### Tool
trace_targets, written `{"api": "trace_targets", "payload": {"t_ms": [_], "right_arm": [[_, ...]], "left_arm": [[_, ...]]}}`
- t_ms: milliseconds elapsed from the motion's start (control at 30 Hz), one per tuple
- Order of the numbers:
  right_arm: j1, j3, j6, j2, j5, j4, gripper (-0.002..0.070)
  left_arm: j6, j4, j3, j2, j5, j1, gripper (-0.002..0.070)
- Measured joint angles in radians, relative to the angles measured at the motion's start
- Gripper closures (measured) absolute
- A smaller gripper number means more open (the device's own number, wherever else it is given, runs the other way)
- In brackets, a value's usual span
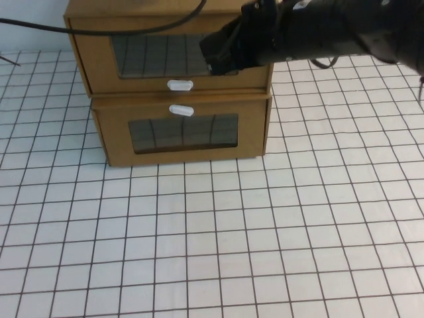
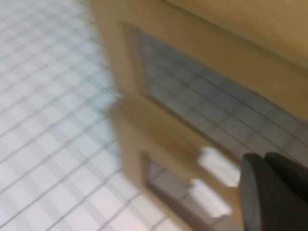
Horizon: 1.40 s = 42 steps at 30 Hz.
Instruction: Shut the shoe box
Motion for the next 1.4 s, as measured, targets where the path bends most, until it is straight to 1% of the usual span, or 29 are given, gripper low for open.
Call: {"api": "trace_targets", "payload": {"t_ms": [67, 133, 300, 467, 600, 700, 833, 933, 1000, 1067, 1167, 1267, 1400], "right_arm": [[0.000, 0.008, -0.040, -0.072, 0.073, 0.000, 0.0689], [0.000, 0.028, -0.063, -0.148, 0.111, -0.006, 0.0689], [-0.014, 0.098, -0.055, -0.370, 0.102, -0.135, 0.0689], [-0.101, 0.231, 0.012, -0.587, 0.075, -0.191, 0.0689], [-0.143, 0.417, 0.023, -0.762, -0.027, -0.193, 0.0689], [-0.152, 0.617, 0.024, -0.886, -0.128, -0.180, 0.0689], [-0.152, 0.867, 0.026, -1.059, -0.252, -0.095, 0.0689], [-0.152, 1.026, 0.026, -1.183, -0.351, -0.007, 0.0689], [-0.152, 1.109, 0.026, -1.240, -0.405, 0.018, 0.0689], [-0.152, 1.181, 0.005, -1.284, -0.443, 0.030, 0.0689], [-0.153, 1.240, -0.034, -1.320, -0.454, 0.037, 0.0689], [-0.153, 1.256, -0.040, -1.335, -0.456, 0.047, 0.0689], [-0.156, 1.256, -0.043, -1.333, -0.452, 0.051, 0.0689]], "left_arm": [[-0.005, 0.036, 0.000, -0.053, 0.014, 0.000, 0.0679], [-0.024, 0.104, 0.000, -0.119, 0.039, 0.000, 0.0679], [-0.091, 0.306, 0.000, -0.314, 0.113, 0.002, 0.0679], [-0.135, 0.462, 0.085, -0.541, 0.129, 0.011, 0.0679], [-0.142, 0.489, 0.285, -0.786, 0.093, 0.011, 0.0679], [-0.149, 0.519, 0.511, -1.003, 0.037, 0.011, 0.0679], [-0.184, 0.569, 0.894, -1.360, -0.109, 0.011, 0.0679], [-0.194, 0.579, 1.187, -1.639, -0.244, 0.011, 0.0679], [-0.236, 0.596, 1.332, -1.815, -0.306, 0.011, 0.0679], [-0.321, 0.644, 1.453, -1.982, -0.335, 0.011, 0.0679], [-0.420, 0.725, 1.544, -2.067, -0.317, 0.011, 0.0679], [-0.423, 0.747, 1.577, -2.042, -0.258, 0.011, 0.0679], [-0.419, 0.752, 1.589, -1.971, -0.261, 0.011, 0.0679]]}}
